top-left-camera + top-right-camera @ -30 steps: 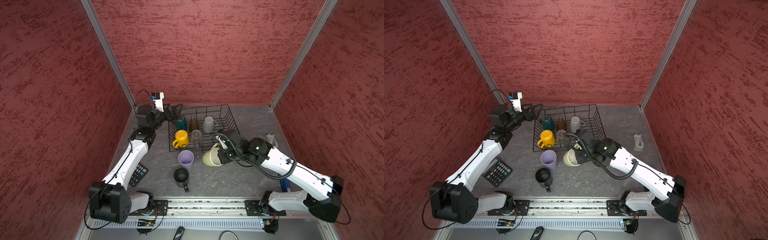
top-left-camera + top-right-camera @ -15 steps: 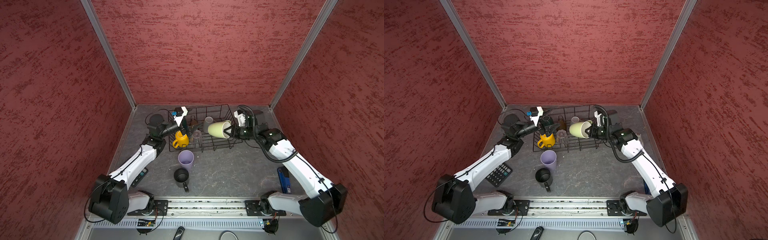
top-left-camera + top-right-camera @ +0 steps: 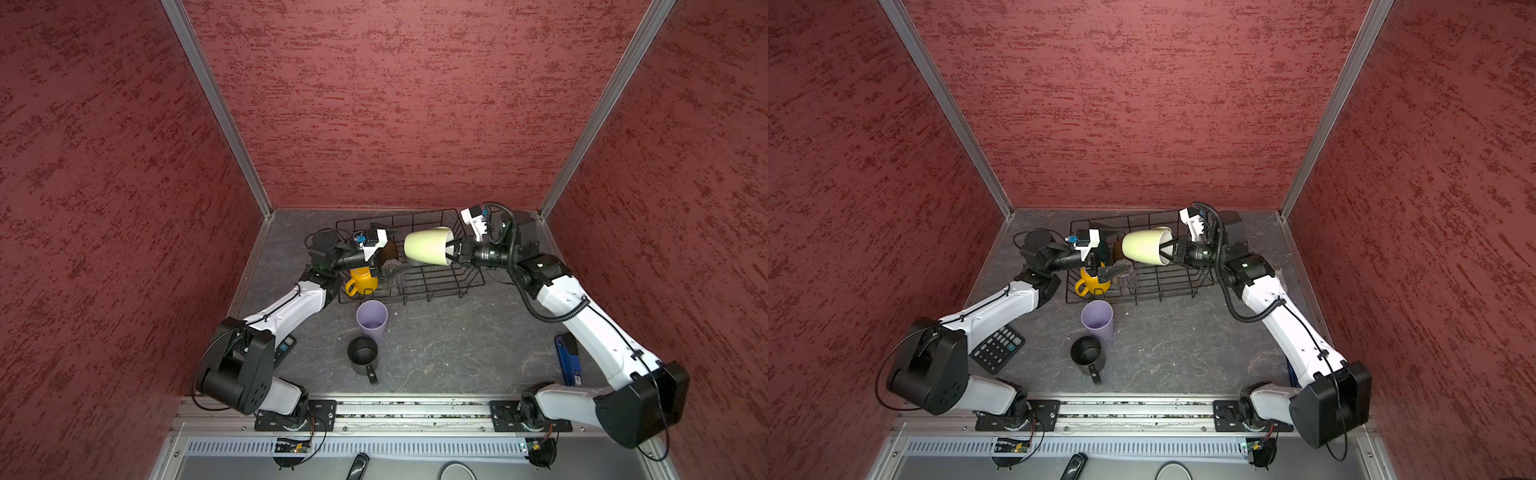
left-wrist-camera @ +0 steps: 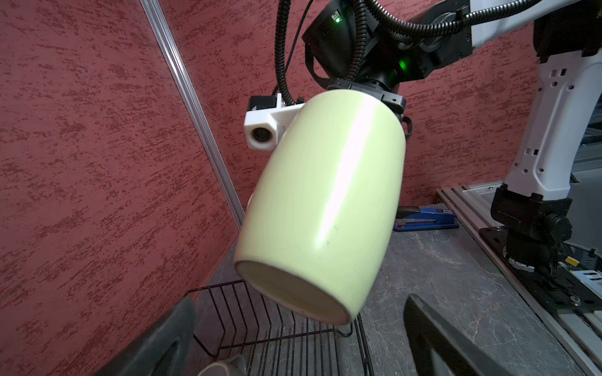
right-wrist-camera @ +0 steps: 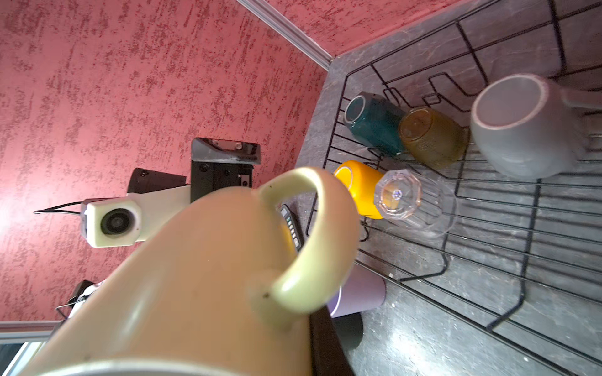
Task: Load cups into a dish rack
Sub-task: Place the cup upside down at the dish rack.
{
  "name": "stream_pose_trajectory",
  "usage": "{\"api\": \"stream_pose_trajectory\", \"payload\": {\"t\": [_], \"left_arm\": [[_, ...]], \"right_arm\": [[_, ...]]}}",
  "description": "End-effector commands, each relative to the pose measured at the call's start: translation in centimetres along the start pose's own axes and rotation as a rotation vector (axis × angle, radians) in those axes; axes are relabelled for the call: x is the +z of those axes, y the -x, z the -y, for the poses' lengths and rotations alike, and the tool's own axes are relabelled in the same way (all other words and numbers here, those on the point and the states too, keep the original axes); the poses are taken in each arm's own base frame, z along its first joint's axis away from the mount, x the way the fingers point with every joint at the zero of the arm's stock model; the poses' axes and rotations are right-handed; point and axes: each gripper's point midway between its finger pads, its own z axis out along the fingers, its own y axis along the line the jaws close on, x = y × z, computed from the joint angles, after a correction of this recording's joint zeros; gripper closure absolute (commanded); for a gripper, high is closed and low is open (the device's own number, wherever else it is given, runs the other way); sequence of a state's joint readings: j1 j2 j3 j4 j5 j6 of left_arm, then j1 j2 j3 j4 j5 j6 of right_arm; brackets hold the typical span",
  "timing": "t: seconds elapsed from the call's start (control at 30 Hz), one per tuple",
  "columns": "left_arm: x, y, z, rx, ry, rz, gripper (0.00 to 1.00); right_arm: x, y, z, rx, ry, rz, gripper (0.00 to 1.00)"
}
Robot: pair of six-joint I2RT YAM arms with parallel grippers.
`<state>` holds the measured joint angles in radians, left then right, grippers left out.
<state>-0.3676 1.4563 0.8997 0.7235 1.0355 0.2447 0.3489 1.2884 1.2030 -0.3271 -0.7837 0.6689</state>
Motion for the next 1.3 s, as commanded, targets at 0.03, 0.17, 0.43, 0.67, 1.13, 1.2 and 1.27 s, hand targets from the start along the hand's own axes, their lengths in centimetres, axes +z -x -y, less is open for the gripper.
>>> {"api": "stream_pose_trajectory", "payload": {"t": [0.03,0.17,0.43,0.67,1.13,1.2,1.27], "left_arm": [[0.7,1.6,0.3,0.064,-0.039,0.047,0.00],[1.1,2.3,0.5,0.074,-0.056,0.060,0.00],[2.2,2.9,0.9,0.085,-0.086,0.078,0.00],[3.2,2.8,1.5,0.076,-0.142,0.094,0.00],[4.8,3.2,2.3,0.068,-0.225,0.149,0.01],[5.1,3.3,2.6,0.066,-0.242,0.154,0.03],[5.4,3.3,2.7,0.062,-0.253,0.158,0.03]], "right_arm": [[-0.7,0.4,-3.7,-0.075,0.159,0.005,1.00],[-0.6,0.0,-3.8,-0.067,0.182,-0.014,1.00],[-0.4,-0.4,-3.8,-0.046,0.214,-0.020,1.00],[-0.2,-0.7,-3.9,-0.038,0.229,-0.027,1.00],[0.2,-0.9,-3.9,-0.016,0.269,-0.044,1.00],[0.3,-1.0,-3.9,-0.012,0.272,-0.046,1.00],[0.3,-0.9,-3.9,-0.011,0.277,-0.046,1.00]]}}
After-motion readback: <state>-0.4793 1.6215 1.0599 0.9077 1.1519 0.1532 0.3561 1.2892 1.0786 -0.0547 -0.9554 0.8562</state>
